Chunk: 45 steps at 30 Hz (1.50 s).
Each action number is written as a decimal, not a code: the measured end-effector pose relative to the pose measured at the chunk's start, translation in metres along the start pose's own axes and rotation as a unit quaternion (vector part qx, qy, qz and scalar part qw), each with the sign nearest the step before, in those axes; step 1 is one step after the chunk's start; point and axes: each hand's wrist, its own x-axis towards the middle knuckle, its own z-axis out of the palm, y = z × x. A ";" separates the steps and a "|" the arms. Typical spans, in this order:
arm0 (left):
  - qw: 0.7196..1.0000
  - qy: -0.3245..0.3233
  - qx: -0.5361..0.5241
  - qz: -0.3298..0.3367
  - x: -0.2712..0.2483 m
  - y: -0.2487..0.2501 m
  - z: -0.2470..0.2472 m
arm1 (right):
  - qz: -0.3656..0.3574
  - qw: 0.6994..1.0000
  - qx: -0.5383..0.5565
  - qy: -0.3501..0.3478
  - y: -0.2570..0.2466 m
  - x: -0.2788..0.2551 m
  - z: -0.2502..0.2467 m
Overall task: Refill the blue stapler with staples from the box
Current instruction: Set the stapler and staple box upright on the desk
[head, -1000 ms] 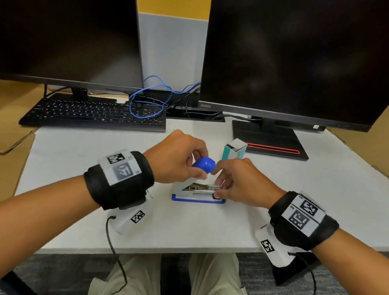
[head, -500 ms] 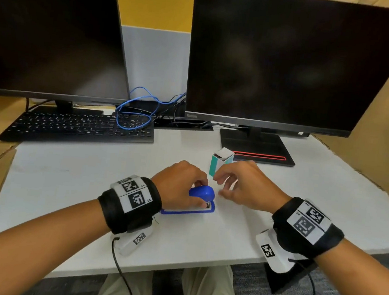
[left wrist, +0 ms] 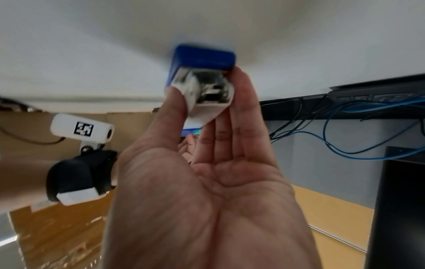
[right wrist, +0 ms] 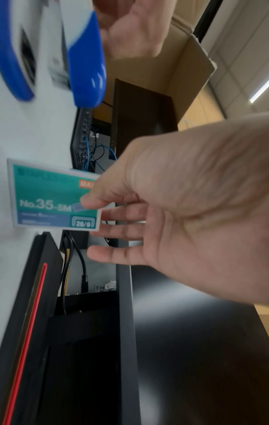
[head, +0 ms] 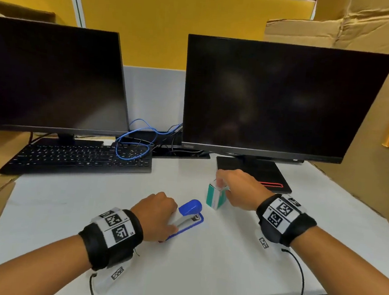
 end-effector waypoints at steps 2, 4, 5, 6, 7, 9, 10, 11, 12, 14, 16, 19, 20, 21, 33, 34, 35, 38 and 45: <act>1.000 0.004 0.020 -0.022 0.006 0.002 -0.001 | 0.000 1.000 -0.001 0.013 0.000 0.003 0.001; 0.999 0.007 0.022 -0.044 0.014 0.004 -0.003 | 0.001 1.000 -0.001 0.022 0.001 0.005 0.002; 0.998 0.008 0.019 -0.056 0.020 0.005 -0.004 | 0.005 1.000 0.002 0.025 0.001 0.005 0.002; 0.998 0.013 0.013 -0.066 0.026 0.005 -0.004 | 0.011 0.999 0.010 0.028 0.000 0.006 0.002; 0.997 0.017 0.002 -0.078 0.032 0.006 -0.004 | 0.018 0.999 0.021 0.031 0.000 0.006 0.002; 0.995 0.028 -0.028 -0.094 0.042 0.009 -0.003 | 0.032 0.998 0.040 0.033 -0.003 0.008 0.002; 0.994 0.033 -0.040 -0.097 0.048 0.011 -0.003 | 0.037 0.998 0.046 0.031 -0.004 0.009 0.002; 0.993 0.036 -0.048 -0.100 0.053 0.014 -0.003 | 0.041 0.998 0.048 0.029 -0.005 0.011 0.002; 0.993 0.040 -0.053 -0.101 0.058 0.016 -0.004 | 0.043 0.997 0.049 0.028 -0.006 0.012 0.002; 0.991 0.047 -0.063 -0.106 0.066 0.020 -0.004 | 0.046 0.997 0.051 0.029 -0.006 0.015 0.001; 0.990 0.052 -0.070 -0.110 0.072 0.024 -0.004 | 0.047 0.997 0.053 0.031 -0.004 0.017 0.001; 0.988 0.057 -0.082 -0.119 0.078 0.028 -0.003 | 0.044 0.997 0.053 0.032 -0.001 0.018 0.002; 0.987 0.060 -0.087 -0.124 0.079 0.029 -0.002 | 0.043 0.997 0.053 0.031 0.000 0.018 0.002; 0.985 0.062 -0.092 -0.128 0.080 0.029 -0.001 | 0.041 0.997 0.051 0.031 0.000 0.019 0.002; 0.982 0.054 -0.092 -0.157 0.084 0.039 -0.001 | 0.045 0.998 0.035 0.030 -0.001 0.022 0.003; 0.982 0.052 -0.090 -0.159 0.082 0.039 -0.002 | 0.047 0.998 0.034 0.031 -0.001 0.021 0.003; 0.982 0.054 -0.089 -0.158 0.083 0.039 -0.002 | 0.046 0.998 0.030 0.031 -0.001 0.020 0.002; 0.984 0.046 -0.076 -0.157 0.079 0.038 -0.003 | 0.038 0.999 0.009 0.038 -0.003 0.016 0.001; 0.989 0.038 -0.041 -0.135 0.069 0.030 -0.021 | 0.033 0.999 -0.005 0.031 -0.007 0.012 -0.006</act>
